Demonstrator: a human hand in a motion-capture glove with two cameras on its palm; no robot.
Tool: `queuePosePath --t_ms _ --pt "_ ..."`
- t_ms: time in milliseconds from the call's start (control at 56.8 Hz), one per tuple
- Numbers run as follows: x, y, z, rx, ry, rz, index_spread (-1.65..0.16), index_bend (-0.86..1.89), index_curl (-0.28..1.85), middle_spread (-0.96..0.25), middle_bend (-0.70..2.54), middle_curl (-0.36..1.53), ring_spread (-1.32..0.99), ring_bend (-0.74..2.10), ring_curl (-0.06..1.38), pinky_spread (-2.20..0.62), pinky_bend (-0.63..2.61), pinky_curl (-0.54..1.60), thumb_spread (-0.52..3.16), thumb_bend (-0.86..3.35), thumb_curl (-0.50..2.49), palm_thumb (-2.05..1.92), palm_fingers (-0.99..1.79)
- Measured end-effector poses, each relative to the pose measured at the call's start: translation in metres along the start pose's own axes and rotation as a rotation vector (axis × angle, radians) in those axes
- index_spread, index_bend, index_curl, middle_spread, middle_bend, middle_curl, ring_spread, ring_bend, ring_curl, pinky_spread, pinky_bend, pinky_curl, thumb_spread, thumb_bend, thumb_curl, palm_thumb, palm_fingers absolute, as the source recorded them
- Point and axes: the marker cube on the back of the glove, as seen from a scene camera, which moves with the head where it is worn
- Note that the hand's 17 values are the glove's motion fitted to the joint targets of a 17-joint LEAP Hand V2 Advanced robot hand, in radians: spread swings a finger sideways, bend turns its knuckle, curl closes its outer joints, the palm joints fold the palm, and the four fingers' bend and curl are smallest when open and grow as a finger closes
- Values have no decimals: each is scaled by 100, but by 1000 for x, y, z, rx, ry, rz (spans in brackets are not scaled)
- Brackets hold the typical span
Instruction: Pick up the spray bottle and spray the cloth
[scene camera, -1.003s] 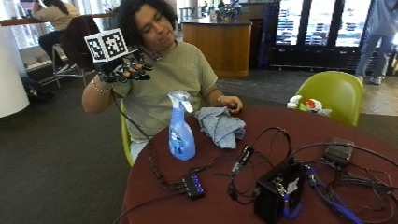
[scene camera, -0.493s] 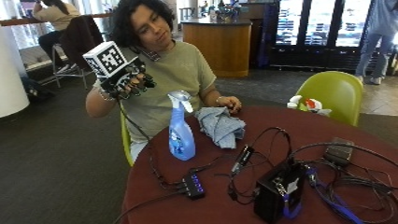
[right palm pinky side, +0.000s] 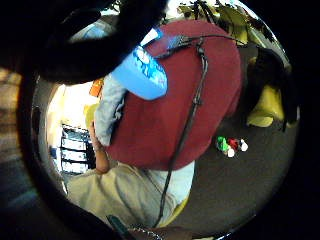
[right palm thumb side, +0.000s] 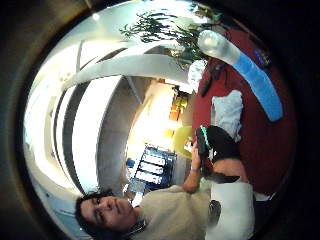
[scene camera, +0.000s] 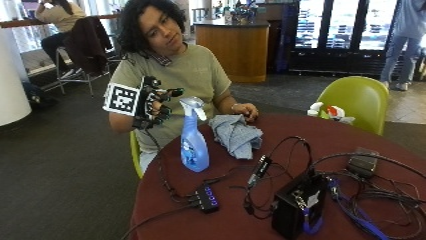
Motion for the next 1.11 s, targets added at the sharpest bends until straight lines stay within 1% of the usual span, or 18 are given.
queuePosePath --t_ms 176,229,299,369,422,457,510,581,669,721,827,915,933,985,1021,1038,1056,1108 --pt "15 -39 15 103 -72 -33 -35 13 22 6 22 33 -2 41 30 19 29 33 103 -2 42 85 36" --pt "21 -51 21 88 -96 -31 -35 13 22 6 22 33 -2 41 30 18 28 33 102 -2 42 85 36" --pt "28 -76 31 162 -128 -54 -34 13 22 6 22 34 -3 42 31 17 28 33 100 -2 43 86 36" --pt "35 -89 41 149 -163 -82 -34 13 22 6 21 34 -3 42 31 15 28 33 98 -2 43 86 37" --pt "41 -93 47 91 -192 -115 -34 11 22 5 22 34 -4 43 32 13 27 34 96 -3 43 86 36" --pt "42 -97 51 104 -205 -99 -34 11 21 5 23 35 -4 43 32 12 27 34 96 -3 43 86 35" --pt "42 -109 58 185 -198 -42 -33 10 21 5 23 35 -5 44 32 11 27 34 94 -3 43 85 34" --pt "43 -120 61 215 -165 -24 -32 8 19 4 24 35 -7 47 33 9 28 34 92 -4 43 84 36" --pt "50 -130 64 234 -126 -112 -29 6 17 3 26 36 -9 52 34 4 33 35 91 -3 43 82 43" --pt "52 -140 68 268 -128 -100 -27 7 16 2 26 36 -11 54 35 2 35 36 90 -3 43 81 45" --pt "56 -147 73 152 -136 -2 -24 9 16 1 27 36 -12 56 35 0 35 36 90 -3 44 80 49" --pt "56 -147 76 146 -136 78 -20 9 16 2 35 38 -11 60 36 0 30 35 90 -3 44 78 64" --pt "55 -146 77 165 -138 87 -20 9 16 2 36 39 -11 60 36 0 29 34 90 -3 44 78 66" --pt "53 -142 78 250 -158 110 -20 14 18 -2 46 42 -11 62 35 -1 22 32 92 2 46 87 92" --pt "50 -141 78 312 -174 121 -20 14 19 -3 46 42 -11 61 35 -1 19 31 93 2 47 88 95" --pt "49 -140 78 338 -178 121 -20 15 20 -4 48 42 -12 60 36 -2 18 31 91 2 48 90 99" --pt "48 -139 78 358 -180 118 -22 20 23 -7 52 44 -13 58 36 -4 20 32 83 4 51 96 111" --pt "47 -136 75 408 -177 90 -23 21 26 -11 55 46 -14 55 37 -6 20 33 75 2 53 99 119"
